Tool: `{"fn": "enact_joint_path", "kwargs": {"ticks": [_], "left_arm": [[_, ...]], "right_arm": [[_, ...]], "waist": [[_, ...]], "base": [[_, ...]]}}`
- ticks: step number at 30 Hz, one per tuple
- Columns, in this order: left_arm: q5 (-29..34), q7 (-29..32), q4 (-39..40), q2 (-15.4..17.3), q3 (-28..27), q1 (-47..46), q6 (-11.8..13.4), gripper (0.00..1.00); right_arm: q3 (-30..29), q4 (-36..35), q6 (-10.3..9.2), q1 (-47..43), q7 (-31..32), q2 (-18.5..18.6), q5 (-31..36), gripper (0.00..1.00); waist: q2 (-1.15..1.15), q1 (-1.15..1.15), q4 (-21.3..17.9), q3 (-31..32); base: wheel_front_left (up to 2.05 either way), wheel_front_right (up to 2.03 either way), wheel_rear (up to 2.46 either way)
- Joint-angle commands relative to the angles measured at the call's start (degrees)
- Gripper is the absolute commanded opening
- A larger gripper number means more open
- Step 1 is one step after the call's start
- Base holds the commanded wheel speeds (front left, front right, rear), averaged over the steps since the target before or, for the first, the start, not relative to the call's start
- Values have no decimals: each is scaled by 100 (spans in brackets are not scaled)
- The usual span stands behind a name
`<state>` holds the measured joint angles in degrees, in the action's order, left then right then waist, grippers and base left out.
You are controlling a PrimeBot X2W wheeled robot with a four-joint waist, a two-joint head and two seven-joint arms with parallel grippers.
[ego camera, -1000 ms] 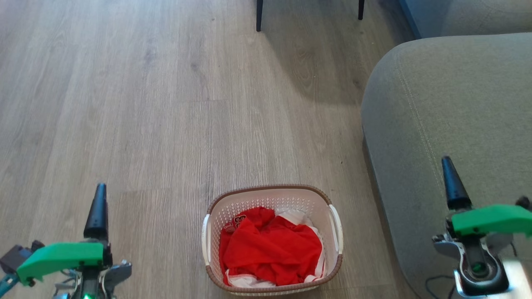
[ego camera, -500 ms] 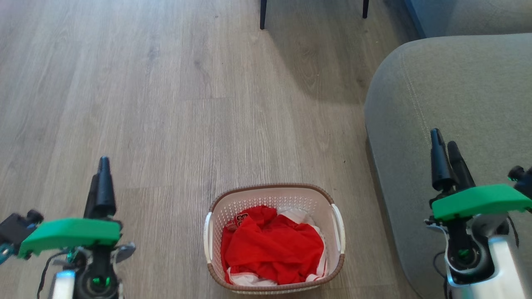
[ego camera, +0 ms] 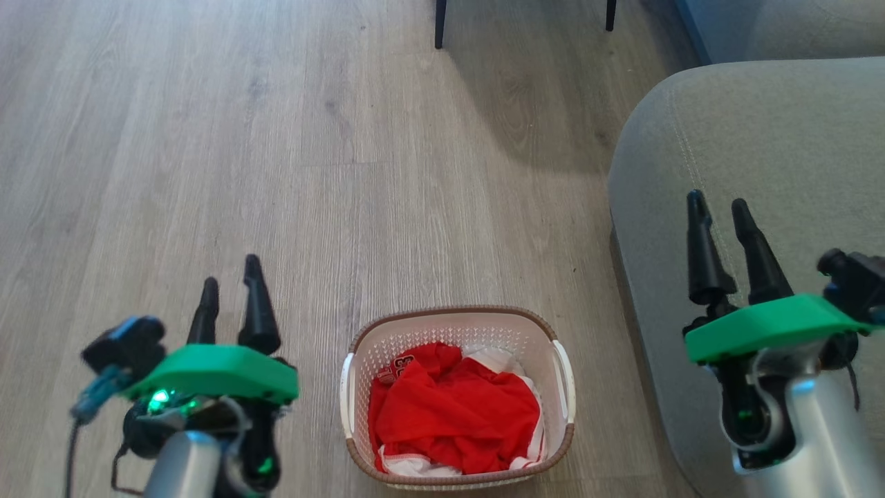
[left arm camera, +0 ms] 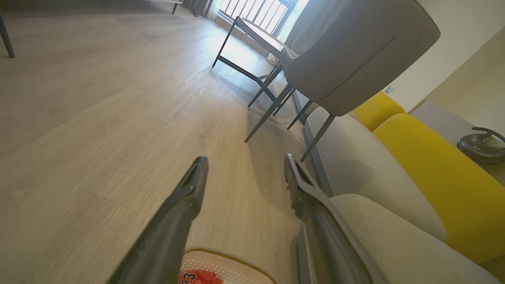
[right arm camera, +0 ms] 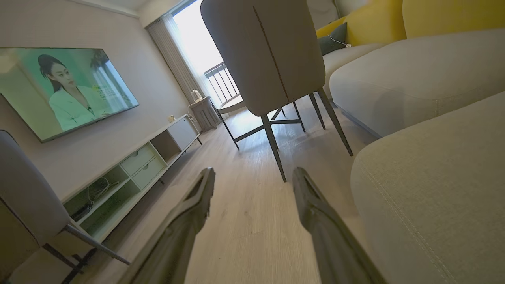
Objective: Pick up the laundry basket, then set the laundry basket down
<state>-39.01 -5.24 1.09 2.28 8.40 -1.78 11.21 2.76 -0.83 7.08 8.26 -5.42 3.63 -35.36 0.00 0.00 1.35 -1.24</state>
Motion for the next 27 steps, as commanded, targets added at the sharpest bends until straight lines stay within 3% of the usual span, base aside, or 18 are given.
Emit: {"fn": "enact_joint_path", "kwargs": {"ticks": [1, 3, 14, 20, 24, 27], "left_arm": [[373, -115, 244, 136, 102, -400, 207, 100], [493, -132, 240, 199, 224, -423, 301, 100], [1326, -316, 32, 783, 1461, -695, 1518, 100], [1604, -434, 35, 993, 2106, -912, 1927, 100], [1379, -501, 16, 862, 1985, -892, 1788, 100], [1368, -551, 147, 719, 1760, -866, 1368, 100]], "right_arm": [[181, -286, 24, 321, -98, 104, 316, 100], [230, -298, 24, 323, -114, 124, 416, 100], [636, -344, 28, 326, -298, 224, 1385, 100], [816, -135, 30, 288, -416, 227, 2064, 100], [844, 50, 32, 261, -483, 150, 2275, 100], [844, 111, 33, 255, -533, 114, 2349, 100]], "waist": [[0, 0, 1, 8], [0, 0, 2, 11], [0, 0, -22, 37], [0, 0, -37, 37], [0, 0, -36, 38], [0, 0, -29, 33]], "base": [[0, 0, 0], [0, 0, 0], [0, 0, 0], [0, 0, 0], [0, 0, 0], [0, 0, 0]]}}
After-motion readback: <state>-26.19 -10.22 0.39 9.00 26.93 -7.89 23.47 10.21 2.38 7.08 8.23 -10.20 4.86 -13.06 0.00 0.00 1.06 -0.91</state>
